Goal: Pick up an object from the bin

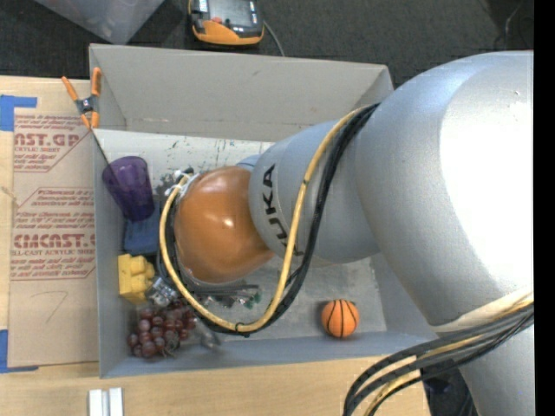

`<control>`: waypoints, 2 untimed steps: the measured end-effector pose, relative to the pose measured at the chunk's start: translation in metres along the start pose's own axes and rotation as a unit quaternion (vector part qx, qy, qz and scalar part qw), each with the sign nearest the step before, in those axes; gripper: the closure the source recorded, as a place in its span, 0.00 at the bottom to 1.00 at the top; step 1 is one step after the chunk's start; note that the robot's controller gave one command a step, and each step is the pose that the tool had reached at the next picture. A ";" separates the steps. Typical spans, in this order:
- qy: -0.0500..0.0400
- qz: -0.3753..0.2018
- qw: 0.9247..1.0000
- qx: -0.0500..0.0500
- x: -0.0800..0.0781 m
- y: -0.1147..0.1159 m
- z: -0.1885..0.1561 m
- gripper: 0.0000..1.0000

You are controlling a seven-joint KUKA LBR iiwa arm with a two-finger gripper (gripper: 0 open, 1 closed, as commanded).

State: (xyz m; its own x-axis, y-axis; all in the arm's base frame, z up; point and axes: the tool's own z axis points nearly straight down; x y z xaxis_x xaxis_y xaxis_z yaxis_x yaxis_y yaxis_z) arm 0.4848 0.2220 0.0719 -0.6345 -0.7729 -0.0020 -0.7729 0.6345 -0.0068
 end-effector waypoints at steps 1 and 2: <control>0.000 0.045 0.999 -0.005 -0.013 0.001 0.002 1.00; 0.000 0.045 0.999 -0.005 -0.013 0.001 0.002 1.00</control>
Offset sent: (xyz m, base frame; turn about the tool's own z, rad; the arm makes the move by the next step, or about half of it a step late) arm 0.0000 0.0000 0.0000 0.0000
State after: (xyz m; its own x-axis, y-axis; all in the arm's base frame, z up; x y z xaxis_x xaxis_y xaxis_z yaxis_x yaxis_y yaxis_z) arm 0.4918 0.2329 0.0698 -0.7013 -0.7129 -0.0031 -0.7129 0.7013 0.0032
